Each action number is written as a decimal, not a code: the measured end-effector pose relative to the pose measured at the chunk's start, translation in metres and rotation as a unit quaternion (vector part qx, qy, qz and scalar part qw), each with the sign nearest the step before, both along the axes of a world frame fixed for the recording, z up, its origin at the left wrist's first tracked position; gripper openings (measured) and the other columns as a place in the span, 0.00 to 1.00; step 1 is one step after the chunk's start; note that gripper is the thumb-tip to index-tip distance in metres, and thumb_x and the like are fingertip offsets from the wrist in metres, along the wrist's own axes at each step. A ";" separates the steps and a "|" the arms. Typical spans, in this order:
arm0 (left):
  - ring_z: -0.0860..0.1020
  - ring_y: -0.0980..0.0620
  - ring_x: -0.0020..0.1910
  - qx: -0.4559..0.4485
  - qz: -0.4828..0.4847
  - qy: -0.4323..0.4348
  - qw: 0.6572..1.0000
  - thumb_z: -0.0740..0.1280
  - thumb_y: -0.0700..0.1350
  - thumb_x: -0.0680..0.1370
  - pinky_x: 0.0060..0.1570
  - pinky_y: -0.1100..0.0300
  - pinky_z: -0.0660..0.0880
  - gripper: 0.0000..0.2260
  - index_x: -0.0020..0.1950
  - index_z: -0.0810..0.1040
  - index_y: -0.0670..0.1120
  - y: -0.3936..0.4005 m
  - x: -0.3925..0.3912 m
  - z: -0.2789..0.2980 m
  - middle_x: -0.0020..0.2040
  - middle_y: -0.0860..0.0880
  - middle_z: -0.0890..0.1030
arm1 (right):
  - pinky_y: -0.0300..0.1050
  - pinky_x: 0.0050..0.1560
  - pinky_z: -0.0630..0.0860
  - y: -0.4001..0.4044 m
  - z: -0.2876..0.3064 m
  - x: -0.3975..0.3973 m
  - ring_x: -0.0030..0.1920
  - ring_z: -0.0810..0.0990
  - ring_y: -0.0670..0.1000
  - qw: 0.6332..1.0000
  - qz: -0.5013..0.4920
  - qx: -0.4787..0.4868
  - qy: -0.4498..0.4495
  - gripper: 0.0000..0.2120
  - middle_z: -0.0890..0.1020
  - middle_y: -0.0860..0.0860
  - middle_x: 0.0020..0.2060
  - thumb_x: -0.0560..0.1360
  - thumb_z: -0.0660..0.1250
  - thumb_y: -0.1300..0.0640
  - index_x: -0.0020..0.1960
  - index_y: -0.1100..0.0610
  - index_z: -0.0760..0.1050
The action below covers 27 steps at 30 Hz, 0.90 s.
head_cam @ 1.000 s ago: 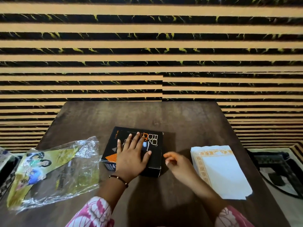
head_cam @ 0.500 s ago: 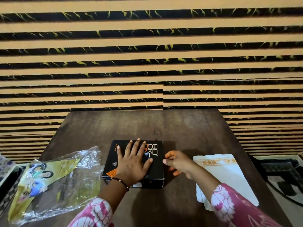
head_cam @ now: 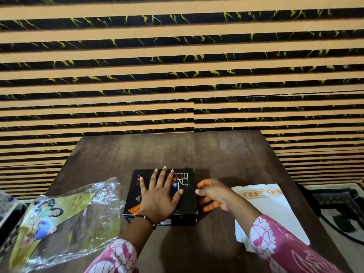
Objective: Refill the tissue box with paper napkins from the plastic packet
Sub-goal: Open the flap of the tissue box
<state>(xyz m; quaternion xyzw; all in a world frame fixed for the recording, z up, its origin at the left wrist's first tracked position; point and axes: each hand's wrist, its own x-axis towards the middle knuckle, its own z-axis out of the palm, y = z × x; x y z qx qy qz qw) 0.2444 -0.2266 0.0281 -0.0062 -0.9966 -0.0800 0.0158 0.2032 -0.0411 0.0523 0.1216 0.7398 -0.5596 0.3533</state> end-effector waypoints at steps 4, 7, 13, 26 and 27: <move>0.47 0.48 0.77 0.002 0.001 0.001 1.000 0.40 0.67 0.72 0.70 0.35 0.39 0.34 0.76 0.50 0.55 0.000 0.001 0.000 0.78 0.52 0.51 | 0.51 0.38 0.78 0.000 -0.002 -0.003 0.41 0.76 0.54 1.000 0.010 0.010 0.008 0.06 0.77 0.54 0.48 0.75 0.65 0.62 0.51 0.56 0.72; 0.45 0.49 0.77 -0.006 -0.001 -0.009 1.000 0.39 0.67 0.72 0.69 0.36 0.38 0.34 0.76 0.47 0.56 0.000 0.000 0.002 0.78 0.53 0.49 | 0.50 0.36 0.78 0.000 0.000 -0.006 0.42 0.77 0.55 1.000 0.012 0.015 0.001 0.04 0.77 0.54 0.46 0.75 0.65 0.62 0.46 0.55 0.72; 0.45 0.49 0.77 -0.004 -0.002 -0.013 1.000 0.39 0.67 0.71 0.70 0.36 0.38 0.34 0.75 0.46 0.56 -0.001 0.000 0.002 0.78 0.53 0.48 | 0.51 0.38 0.79 0.006 -0.003 -0.007 0.45 0.79 0.58 0.999 -0.005 -0.030 -0.029 0.06 0.79 0.56 0.46 0.73 0.67 0.65 0.47 0.57 0.74; 0.44 0.49 0.77 0.000 -0.007 -0.019 1.000 0.39 0.68 0.71 0.70 0.36 0.38 0.34 0.75 0.46 0.56 -0.002 -0.001 0.001 0.78 0.53 0.48 | 0.47 0.34 0.77 0.003 0.006 -0.006 0.38 0.77 0.54 0.998 0.038 0.052 -0.014 0.03 0.76 0.54 0.42 0.73 0.67 0.58 0.45 0.57 0.73; 0.44 0.49 0.77 0.000 -0.008 -0.017 1.000 0.39 0.68 0.72 0.70 0.36 0.38 0.34 0.75 0.46 0.56 -0.002 -0.001 0.000 0.78 0.53 0.48 | 0.46 0.34 0.77 0.002 0.007 -0.007 0.37 0.76 0.54 0.996 0.045 0.070 -0.009 0.04 0.76 0.54 0.41 0.72 0.67 0.58 0.44 0.57 0.73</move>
